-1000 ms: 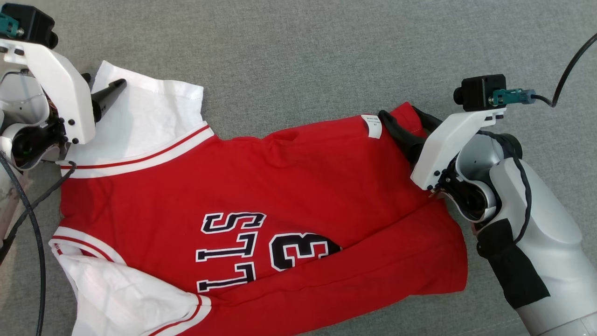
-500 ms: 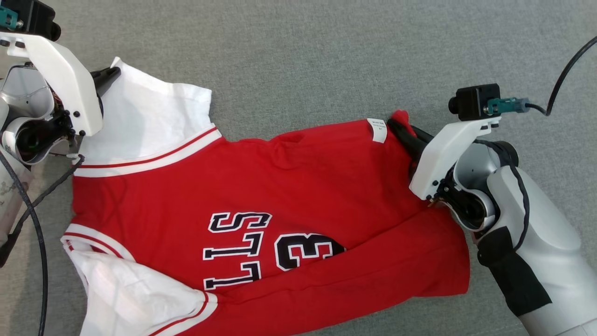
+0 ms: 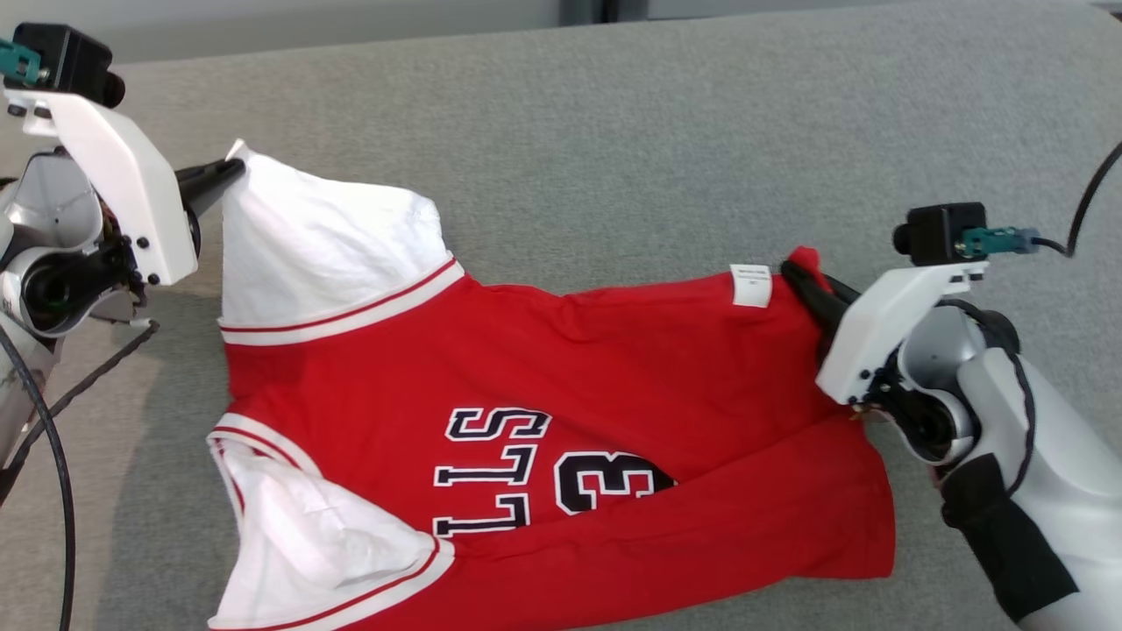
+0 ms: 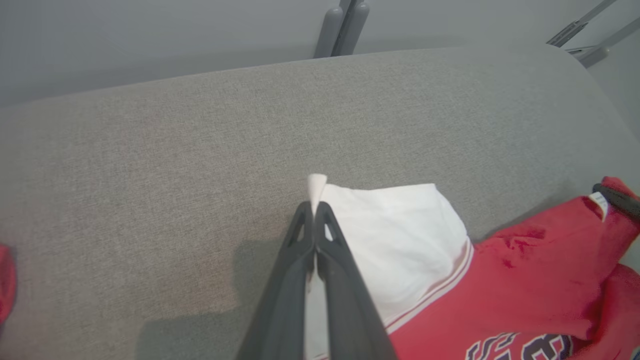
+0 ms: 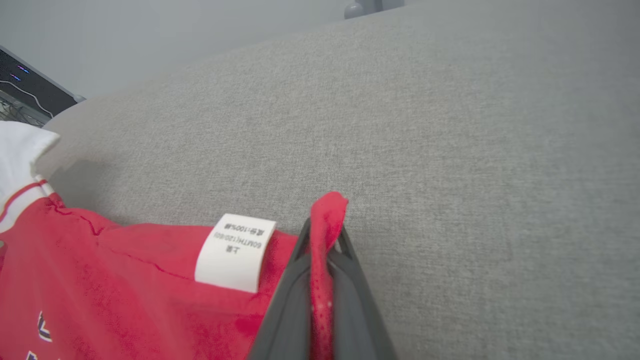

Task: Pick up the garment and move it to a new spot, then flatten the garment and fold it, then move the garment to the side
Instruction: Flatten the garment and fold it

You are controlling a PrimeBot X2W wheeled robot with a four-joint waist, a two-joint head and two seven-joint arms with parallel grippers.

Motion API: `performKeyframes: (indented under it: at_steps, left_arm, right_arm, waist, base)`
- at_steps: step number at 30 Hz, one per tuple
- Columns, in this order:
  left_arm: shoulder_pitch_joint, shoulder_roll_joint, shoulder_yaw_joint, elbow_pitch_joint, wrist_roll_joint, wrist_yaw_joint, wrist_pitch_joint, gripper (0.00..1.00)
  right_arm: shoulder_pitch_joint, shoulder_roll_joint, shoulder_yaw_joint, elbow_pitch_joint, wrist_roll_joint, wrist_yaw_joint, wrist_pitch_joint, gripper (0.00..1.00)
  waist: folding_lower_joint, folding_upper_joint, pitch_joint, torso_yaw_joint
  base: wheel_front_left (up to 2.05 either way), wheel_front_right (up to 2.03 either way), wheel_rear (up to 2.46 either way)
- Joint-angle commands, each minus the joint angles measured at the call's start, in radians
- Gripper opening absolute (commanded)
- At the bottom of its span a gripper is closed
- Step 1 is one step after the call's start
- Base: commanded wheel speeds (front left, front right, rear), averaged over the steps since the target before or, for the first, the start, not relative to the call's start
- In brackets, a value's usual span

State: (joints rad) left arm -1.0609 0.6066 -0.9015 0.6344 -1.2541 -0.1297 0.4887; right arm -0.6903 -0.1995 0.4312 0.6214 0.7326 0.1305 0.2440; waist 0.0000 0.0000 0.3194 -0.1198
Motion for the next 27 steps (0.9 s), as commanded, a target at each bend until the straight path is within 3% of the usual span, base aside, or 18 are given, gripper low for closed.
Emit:
performKeyframes:
  at_steps: [1, 14, 27]
  left_arm:
    - [0.018, 0.006, -0.007, -0.004, -0.013, -0.002, 0.000, 0.00]
    - [0.061, 0.050, -0.056, -0.054, -0.066, -0.002, 0.023, 0.00]
    - [0.101, 0.112, -0.125, -0.209, -0.198, -0.002, 0.276, 0.00]
  right_arm:
    - [0.011, -0.023, -0.011, 0.016, 0.004, 0.001, -0.015, 0.00]
    - [0.023, -0.031, -0.046, 0.102, 0.015, 0.001, -0.074, 0.00]
    - [0.028, -0.085, 0.027, 0.092, 0.043, 0.001, 0.011, 0.00]
  waist:
    - [0.0000, 0.0000, -0.029, 0.027]
    - [0.0000, 0.0000, -0.095, 0.071]
    - [0.0000, 0.0000, -0.159, 0.084]
  base:
    - [0.00, 0.00, 0.00]
    - [0.00, 0.00, 0.00]
    - [0.00, 0.00, 0.00]
